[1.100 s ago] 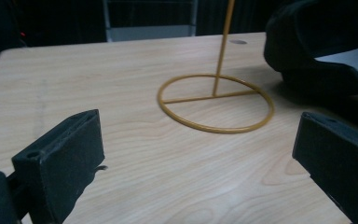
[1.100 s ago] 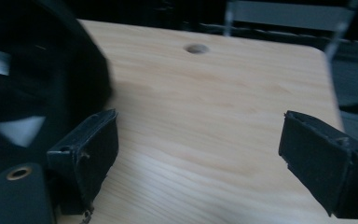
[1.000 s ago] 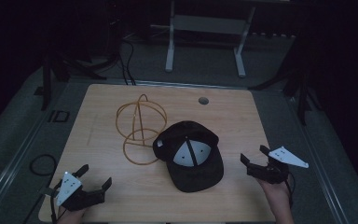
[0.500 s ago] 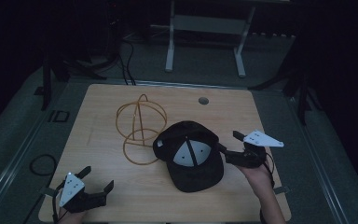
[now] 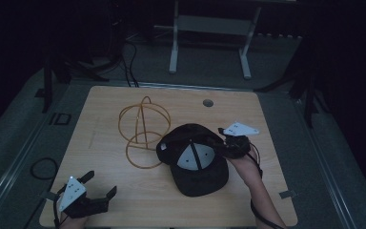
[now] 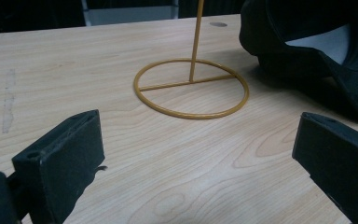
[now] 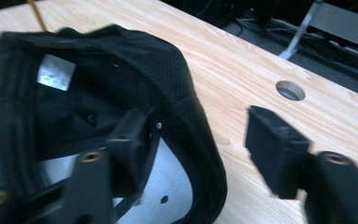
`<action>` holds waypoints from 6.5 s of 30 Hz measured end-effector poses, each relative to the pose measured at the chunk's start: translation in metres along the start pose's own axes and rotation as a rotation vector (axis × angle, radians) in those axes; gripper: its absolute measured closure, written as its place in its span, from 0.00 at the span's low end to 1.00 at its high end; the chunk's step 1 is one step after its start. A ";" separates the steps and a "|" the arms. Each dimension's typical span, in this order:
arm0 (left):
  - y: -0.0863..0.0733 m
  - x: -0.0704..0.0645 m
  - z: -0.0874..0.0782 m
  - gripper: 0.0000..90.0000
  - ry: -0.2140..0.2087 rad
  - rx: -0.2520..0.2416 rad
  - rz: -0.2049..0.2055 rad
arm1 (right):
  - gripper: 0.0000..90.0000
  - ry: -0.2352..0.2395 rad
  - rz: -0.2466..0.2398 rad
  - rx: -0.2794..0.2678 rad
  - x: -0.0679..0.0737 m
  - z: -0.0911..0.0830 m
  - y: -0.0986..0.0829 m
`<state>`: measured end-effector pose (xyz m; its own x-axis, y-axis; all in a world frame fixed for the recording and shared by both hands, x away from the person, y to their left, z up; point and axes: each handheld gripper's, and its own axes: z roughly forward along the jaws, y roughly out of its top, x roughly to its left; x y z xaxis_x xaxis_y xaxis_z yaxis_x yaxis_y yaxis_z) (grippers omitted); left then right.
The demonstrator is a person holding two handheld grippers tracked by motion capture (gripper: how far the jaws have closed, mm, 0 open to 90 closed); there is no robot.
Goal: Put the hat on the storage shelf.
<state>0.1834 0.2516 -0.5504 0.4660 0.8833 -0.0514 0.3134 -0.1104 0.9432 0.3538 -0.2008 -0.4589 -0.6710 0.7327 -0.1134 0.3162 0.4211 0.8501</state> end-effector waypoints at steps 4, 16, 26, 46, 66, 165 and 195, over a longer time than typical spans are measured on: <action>0.000 0.000 0.001 0.03 -0.006 0.007 -0.002 | 0.55 -0.020 -0.016 0.037 0.000 0.012 0.001; -0.001 0.000 0.003 0.03 -0.026 0.022 -0.010 | 0.97 -0.117 -0.086 0.148 0.007 0.031 0.005; -0.001 0.000 0.003 0.03 -0.026 0.023 -0.019 | 0.98 -0.064 -0.015 0.077 0.008 0.019 0.008; 0.006 -0.018 0.010 0.03 -0.092 0.018 -0.032 | 0.98 -0.052 -0.003 -0.102 0.007 -0.040 0.043; 0.038 -0.092 0.048 0.03 -0.294 0.064 -0.015 | 0.98 -0.042 0.027 -0.250 0.016 -0.097 0.047; 0.170 -0.147 0.107 0.99 -0.349 -0.213 0.001 | 0.40 0.248 0.002 -0.161 0.025 -0.156 -0.062; 0.172 -0.126 0.106 0.98 -0.770 -0.161 0.221 | 0.49 0.394 -0.213 -0.198 0.043 -0.146 0.015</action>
<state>0.2660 0.0728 -0.4163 0.9593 0.2819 -0.0148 0.0526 -0.1267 0.9905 0.2320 -0.2409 -0.3756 -0.9216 0.3674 -0.1251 0.0359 0.4017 0.9151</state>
